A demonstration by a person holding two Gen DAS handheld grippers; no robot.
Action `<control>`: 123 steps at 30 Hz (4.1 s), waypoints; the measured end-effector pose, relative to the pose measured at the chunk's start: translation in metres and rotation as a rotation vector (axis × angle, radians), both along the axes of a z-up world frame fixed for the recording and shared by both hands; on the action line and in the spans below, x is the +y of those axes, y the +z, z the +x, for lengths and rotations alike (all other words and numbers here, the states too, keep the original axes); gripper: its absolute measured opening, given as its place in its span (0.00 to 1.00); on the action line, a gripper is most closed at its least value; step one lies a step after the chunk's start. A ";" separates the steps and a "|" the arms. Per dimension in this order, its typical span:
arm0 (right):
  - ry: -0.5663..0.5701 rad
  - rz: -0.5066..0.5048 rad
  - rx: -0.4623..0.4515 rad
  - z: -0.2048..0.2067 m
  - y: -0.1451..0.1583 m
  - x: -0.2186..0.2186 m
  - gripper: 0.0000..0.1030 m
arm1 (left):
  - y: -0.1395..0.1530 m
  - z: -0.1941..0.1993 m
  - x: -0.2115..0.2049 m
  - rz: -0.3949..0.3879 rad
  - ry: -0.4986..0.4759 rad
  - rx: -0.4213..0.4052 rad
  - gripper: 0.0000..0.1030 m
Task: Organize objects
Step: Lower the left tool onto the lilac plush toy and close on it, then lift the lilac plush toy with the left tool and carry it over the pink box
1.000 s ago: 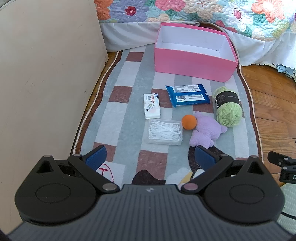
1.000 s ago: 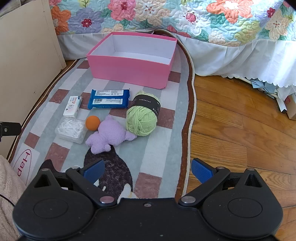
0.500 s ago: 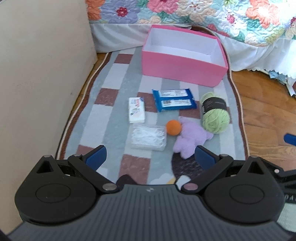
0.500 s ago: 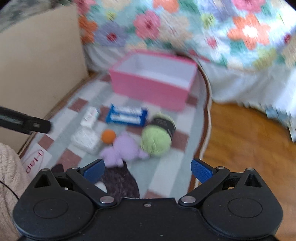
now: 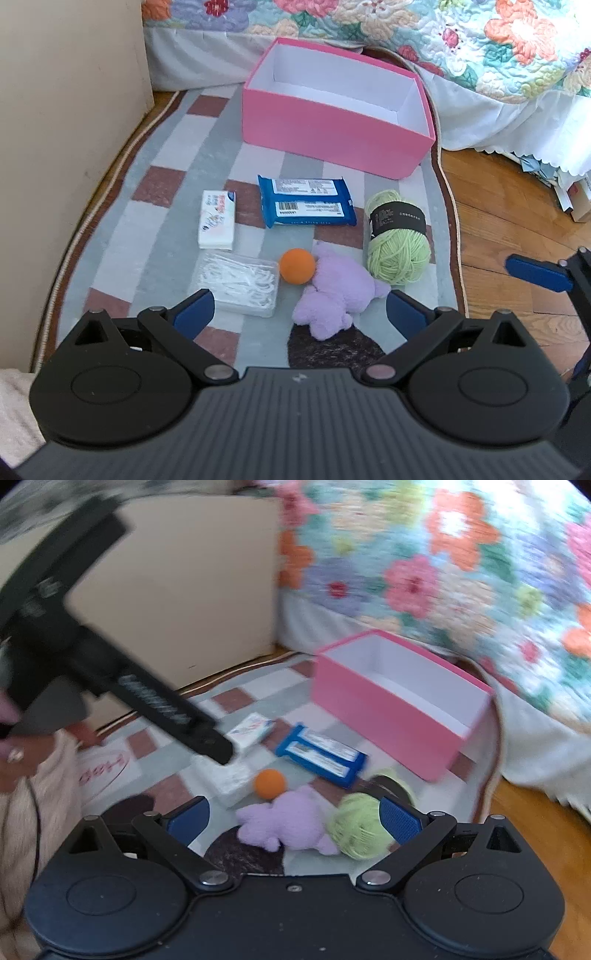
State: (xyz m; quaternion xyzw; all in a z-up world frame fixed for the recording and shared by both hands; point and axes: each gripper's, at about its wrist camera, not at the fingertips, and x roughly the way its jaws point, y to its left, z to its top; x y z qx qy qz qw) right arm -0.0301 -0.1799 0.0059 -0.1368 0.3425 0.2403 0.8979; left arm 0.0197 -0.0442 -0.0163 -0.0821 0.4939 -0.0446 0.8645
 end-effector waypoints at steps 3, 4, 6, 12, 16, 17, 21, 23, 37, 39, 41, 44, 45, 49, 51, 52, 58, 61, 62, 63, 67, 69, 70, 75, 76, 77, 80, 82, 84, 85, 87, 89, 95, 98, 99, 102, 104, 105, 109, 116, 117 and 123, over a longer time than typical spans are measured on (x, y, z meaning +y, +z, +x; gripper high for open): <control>0.066 -0.044 -0.022 0.005 -0.015 0.009 0.97 | -0.015 0.006 0.000 -0.054 0.009 0.009 0.94; 0.086 -0.045 -0.008 0.008 -0.020 0.010 0.97 | -0.020 0.008 0.000 -0.079 0.010 0.016 0.93; 0.117 -0.030 0.024 0.015 -0.033 0.012 0.97 | -0.031 0.012 -0.001 -0.126 0.013 0.026 0.88; 0.211 -0.018 0.068 0.035 -0.063 0.020 0.97 | -0.060 0.023 -0.010 -0.162 0.006 0.057 0.70; 0.229 0.002 0.124 0.053 -0.080 0.025 0.96 | -0.077 0.028 -0.009 -0.197 0.011 0.094 0.63; 0.236 -0.008 0.128 0.056 -0.085 0.026 0.97 | -0.081 0.029 -0.008 -0.204 0.015 0.101 0.61; 0.239 -0.015 0.146 0.066 -0.104 0.030 0.97 | -0.096 0.032 -0.003 -0.233 0.041 0.124 0.55; 0.232 -0.013 0.162 0.070 -0.111 0.030 0.96 | -0.101 0.033 -0.002 -0.241 0.052 0.131 0.51; 0.263 -0.120 0.174 0.078 -0.139 0.039 0.97 | -0.124 0.035 0.001 -0.269 0.110 0.145 0.43; 0.272 -0.146 0.159 0.078 -0.142 0.044 0.97 | -0.127 0.034 0.001 -0.268 0.125 0.145 0.43; 0.271 -0.164 0.147 0.076 -0.142 0.048 0.97 | -0.130 0.034 0.003 -0.269 0.133 0.151 0.45; 0.241 -0.168 0.158 0.074 -0.140 0.051 0.94 | -0.132 0.034 0.006 -0.288 0.143 0.154 0.45; 0.230 -0.164 0.160 0.073 -0.139 0.051 0.91 | -0.132 0.033 0.007 -0.291 0.146 0.153 0.45; 0.157 -0.138 0.181 0.066 -0.135 0.045 0.83 | -0.135 0.034 0.007 -0.316 0.143 0.163 0.44; 0.128 -0.122 0.188 0.060 -0.134 0.042 0.79 | -0.137 0.033 0.007 -0.344 0.141 0.167 0.38; 0.115 -0.113 0.194 0.057 -0.134 0.040 0.77 | -0.138 0.033 0.007 -0.355 0.138 0.169 0.38; 0.029 0.018 0.253 0.057 -0.133 0.019 0.66 | -0.137 0.032 0.002 -0.342 0.122 0.146 0.36; -0.012 0.082 0.285 0.061 -0.135 0.013 0.63 | -0.134 0.031 -0.001 -0.317 0.105 0.127 0.34; -0.019 0.087 0.289 0.062 -0.136 0.012 0.62 | -0.134 0.031 -0.002 -0.312 0.100 0.124 0.34; -0.023 0.086 0.292 0.062 -0.137 0.013 0.62 | -0.133 0.032 -0.002 -0.308 0.095 0.121 0.33; -0.038 0.102 0.309 0.069 -0.145 0.014 0.62 | -0.134 0.033 -0.008 -0.261 0.070 0.116 0.33; -0.043 0.106 0.301 0.068 -0.146 0.013 0.62 | -0.133 0.032 -0.010 -0.249 0.063 0.105 0.32; -0.050 0.107 0.299 0.067 -0.145 0.014 0.60 | -0.132 0.032 -0.011 -0.245 0.057 0.101 0.31; -0.048 0.070 0.257 0.056 -0.135 0.023 0.53 | -0.123 0.025 -0.011 -0.223 0.039 0.092 0.30; -0.048 0.060 0.249 0.054 -0.132 0.024 0.53 | -0.121 0.023 -0.010 -0.228 0.039 0.092 0.30; -0.048 0.053 0.244 0.053 -0.129 0.025 0.52 | -0.119 0.022 -0.008 -0.231 0.037 0.091 0.30; -0.054 0.039 0.223 0.049 -0.119 0.029 0.51 | -0.108 0.015 -0.007 -0.223 0.020 0.070 0.30; -0.060 0.025 0.207 0.046 -0.111 0.031 0.51 | -0.098 0.011 -0.008 -0.213 0.004 0.050 0.30; -0.065 0.018 0.193 0.044 -0.102 0.033 0.51 | -0.088 0.008 -0.007 -0.205 -0.009 0.028 0.30; -0.069 0.015 0.186 0.043 -0.098 0.034 0.51 | -0.083 0.006 -0.007 -0.203 -0.015 0.017 0.30; -0.075 0.009 0.174 0.042 -0.088 0.036 0.51 | -0.074 0.003 -0.006 -0.201 -0.028 -0.003 0.30; -0.080 -0.005 0.160 0.039 -0.077 0.039 0.50 | -0.064 0.001 -0.003 -0.209 -0.042 -0.020 0.30; -0.088 -0.055 0.111 0.035 -0.037 0.045 0.50 | -0.028 0.001 0.004 -0.244 -0.093 -0.063 0.30; -0.098 -0.070 0.087 0.038 -0.016 0.047 0.50 | -0.007 0.005 0.004 -0.238 -0.129 -0.085 0.30; -0.102 -0.072 0.083 0.039 -0.010 0.048 0.50 | 0.000 0.008 0.004 -0.238 -0.139 -0.089 0.30; -0.123 -0.070 0.068 0.043 0.005 0.047 0.50 | 0.015 0.019 0.007 -0.251 -0.161 -0.087 0.30; -0.144 -0.062 0.066 0.048 0.014 0.047 0.50 | 0.024 0.027 0.007 -0.253 -0.178 -0.084 0.30; -0.153 -0.059 0.066 0.050 0.018 0.047 0.50 | 0.029 0.030 0.007 -0.251 -0.188 -0.084 0.30; -0.161 -0.069 0.065 0.062 0.035 0.046 0.50 | 0.047 0.046 0.007 -0.252 -0.224 -0.080 0.30; -0.183 -0.071 0.071 0.094 0.058 0.038 0.50 | 0.070 0.076 0.005 -0.264 -0.264 -0.106 0.30; -0.187 -0.070 0.074 0.099 0.060 0.037 0.50 | 0.073 0.083 0.005 -0.261 -0.269 -0.104 0.30; -0.223 -0.046 0.091 0.136 0.063 0.030 0.49 | 0.078 0.124 0.003 -0.242 -0.304 -0.096 0.30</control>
